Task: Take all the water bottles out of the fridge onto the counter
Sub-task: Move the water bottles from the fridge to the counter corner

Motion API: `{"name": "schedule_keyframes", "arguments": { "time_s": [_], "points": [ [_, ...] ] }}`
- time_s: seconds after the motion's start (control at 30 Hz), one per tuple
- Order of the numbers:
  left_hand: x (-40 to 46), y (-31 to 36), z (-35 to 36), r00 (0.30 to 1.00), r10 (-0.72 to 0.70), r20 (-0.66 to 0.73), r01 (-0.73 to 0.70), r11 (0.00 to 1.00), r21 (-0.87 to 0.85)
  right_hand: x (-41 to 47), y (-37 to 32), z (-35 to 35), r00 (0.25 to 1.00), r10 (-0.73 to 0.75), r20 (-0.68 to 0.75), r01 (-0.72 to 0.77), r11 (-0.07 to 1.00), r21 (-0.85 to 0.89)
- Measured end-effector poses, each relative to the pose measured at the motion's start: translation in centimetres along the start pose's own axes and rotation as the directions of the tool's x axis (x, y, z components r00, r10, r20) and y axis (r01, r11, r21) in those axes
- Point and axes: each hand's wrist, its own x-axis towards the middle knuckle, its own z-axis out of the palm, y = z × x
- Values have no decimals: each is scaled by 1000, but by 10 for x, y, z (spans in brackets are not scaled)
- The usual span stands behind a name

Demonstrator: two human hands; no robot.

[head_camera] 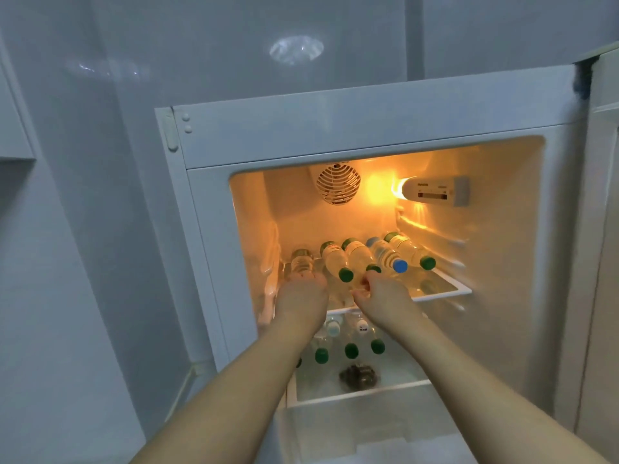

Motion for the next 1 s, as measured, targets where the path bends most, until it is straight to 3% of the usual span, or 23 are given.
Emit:
{"name": "schedule_keyframes", "arguments": {
  "time_s": [0.4,0.6,0.77,1.0],
  "points": [
    [56,0,52,970,-148,191,93,958,271,74,3,54,996,72,-61,-80,986,-145],
    [84,0,62,939,-167,302,18,897,441,101,4,73,994,78,-72,-93,969,-230],
    [108,-2,77,899,-174,402,25,937,348,117,9,87,988,114,-107,-135,968,-211],
    [106,2,86,924,-254,288,174,945,276,118,15,92,989,65,-133,-98,961,-260]
  ]
}}
